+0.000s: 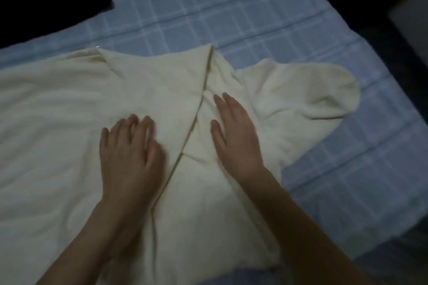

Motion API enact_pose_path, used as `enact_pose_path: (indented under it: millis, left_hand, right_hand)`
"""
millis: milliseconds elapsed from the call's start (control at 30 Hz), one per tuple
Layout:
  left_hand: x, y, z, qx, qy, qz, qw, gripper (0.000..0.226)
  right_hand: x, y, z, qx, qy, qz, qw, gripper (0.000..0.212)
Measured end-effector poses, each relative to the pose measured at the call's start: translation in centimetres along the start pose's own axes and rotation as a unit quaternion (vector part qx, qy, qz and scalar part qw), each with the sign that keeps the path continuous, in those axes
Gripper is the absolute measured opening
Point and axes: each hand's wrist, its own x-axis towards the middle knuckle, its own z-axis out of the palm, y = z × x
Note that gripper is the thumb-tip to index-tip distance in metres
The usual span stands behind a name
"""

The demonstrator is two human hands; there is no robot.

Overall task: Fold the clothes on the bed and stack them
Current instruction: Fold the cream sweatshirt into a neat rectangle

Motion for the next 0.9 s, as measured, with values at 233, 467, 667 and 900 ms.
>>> enact_pose_path:
  millis: [233,467,667,900]
  left_hand:
    - [10.5,17.1,2.2,-0.177,-0.068,0.244,0.951,0.037]
    - [19.1,28.5,5.2,-0.184,-0.206,0.26,0.925,0.052]
    - [19.1,28.9,5.0,-0.38,-0.216,0.209,0.875,0.024]
    - [16.1,23.0,-2.0,-0.539,-0.188,0.157,0.806,0.023]
  right_hand:
    - [-4.8,13.0,-9.8,0.022,0.15,0.281,0.948,0.056]
    - [-3.1,16.5,-11.2,0.406,0.191,0.229,0.864,0.078]
    - [-1.8,16.7,-13.5,0.382,0.21,0.242,0.867,0.045]
    - [-3.0,8.5,-14.7,0.431,0.211,0.195,0.856,0.045]
